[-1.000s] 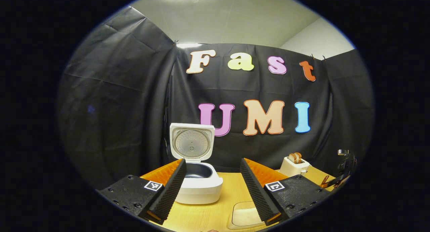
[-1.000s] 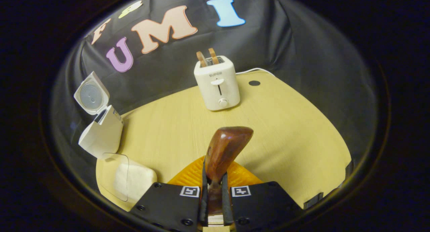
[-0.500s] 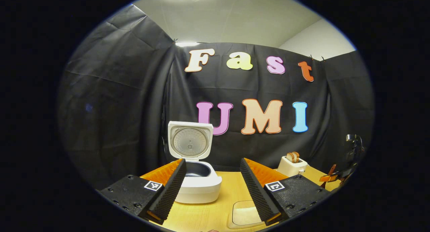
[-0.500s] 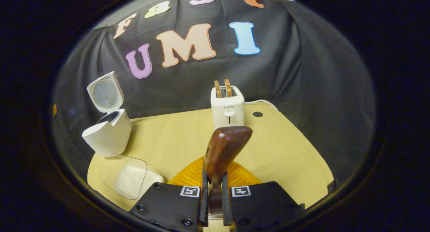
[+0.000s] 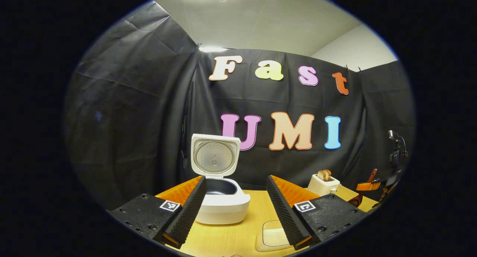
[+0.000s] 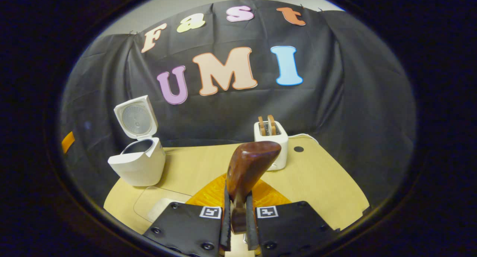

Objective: Close the left gripper, press the button to open the rice cooker; take a wooden spoon from the chopstick holder with the right hand, scoop a spoonful of rice and pour it into the rice cooker, then put the wooden spoon back into the chopstick holder.

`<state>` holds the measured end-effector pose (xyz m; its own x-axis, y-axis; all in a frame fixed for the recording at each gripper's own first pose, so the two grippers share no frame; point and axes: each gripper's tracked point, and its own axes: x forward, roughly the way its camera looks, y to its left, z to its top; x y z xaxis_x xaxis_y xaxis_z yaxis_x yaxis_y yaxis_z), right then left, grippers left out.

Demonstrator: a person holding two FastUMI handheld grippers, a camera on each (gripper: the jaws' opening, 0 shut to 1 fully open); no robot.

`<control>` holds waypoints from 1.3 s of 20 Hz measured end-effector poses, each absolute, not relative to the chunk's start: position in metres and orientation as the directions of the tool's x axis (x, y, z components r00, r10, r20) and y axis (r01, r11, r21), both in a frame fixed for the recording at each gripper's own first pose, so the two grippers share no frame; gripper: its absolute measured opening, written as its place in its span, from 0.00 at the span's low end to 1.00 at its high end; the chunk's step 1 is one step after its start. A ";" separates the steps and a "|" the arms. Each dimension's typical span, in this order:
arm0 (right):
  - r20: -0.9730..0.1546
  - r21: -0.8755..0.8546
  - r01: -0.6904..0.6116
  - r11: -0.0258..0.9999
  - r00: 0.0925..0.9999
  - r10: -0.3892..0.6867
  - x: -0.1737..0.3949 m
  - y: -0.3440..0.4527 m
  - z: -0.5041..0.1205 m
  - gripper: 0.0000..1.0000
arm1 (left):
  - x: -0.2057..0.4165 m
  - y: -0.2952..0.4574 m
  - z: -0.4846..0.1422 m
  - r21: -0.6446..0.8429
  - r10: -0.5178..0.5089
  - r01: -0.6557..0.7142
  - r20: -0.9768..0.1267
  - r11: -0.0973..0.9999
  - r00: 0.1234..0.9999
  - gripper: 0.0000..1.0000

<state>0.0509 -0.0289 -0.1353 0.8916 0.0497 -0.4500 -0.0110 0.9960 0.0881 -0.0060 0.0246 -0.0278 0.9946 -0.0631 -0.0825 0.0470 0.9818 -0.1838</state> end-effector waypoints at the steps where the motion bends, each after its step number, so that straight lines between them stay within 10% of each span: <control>1: -0.445 0.091 -0.025 0.996 0.893 0.064 0.051 -0.019 -0.134 0.19 | -0.009 0.027 -0.029 -0.181 -0.063 0.047 -0.084 0.982 0.994 0.95; 13: -0.449 0.031 -0.187 0.982 0.875 0.181 0.054 0.096 -0.166 0.20 | -0.033 0.063 -0.051 -0.152 -0.067 0.046 -0.137 0.987 0.988 0.95; 26: -0.529 -0.190 -0.210 0.959 0.845 0.080 0.059 0.147 -0.264 0.19 | -0.046 0.116 -0.068 -0.143 -0.008 -0.017 -0.176 0.990 0.984 0.95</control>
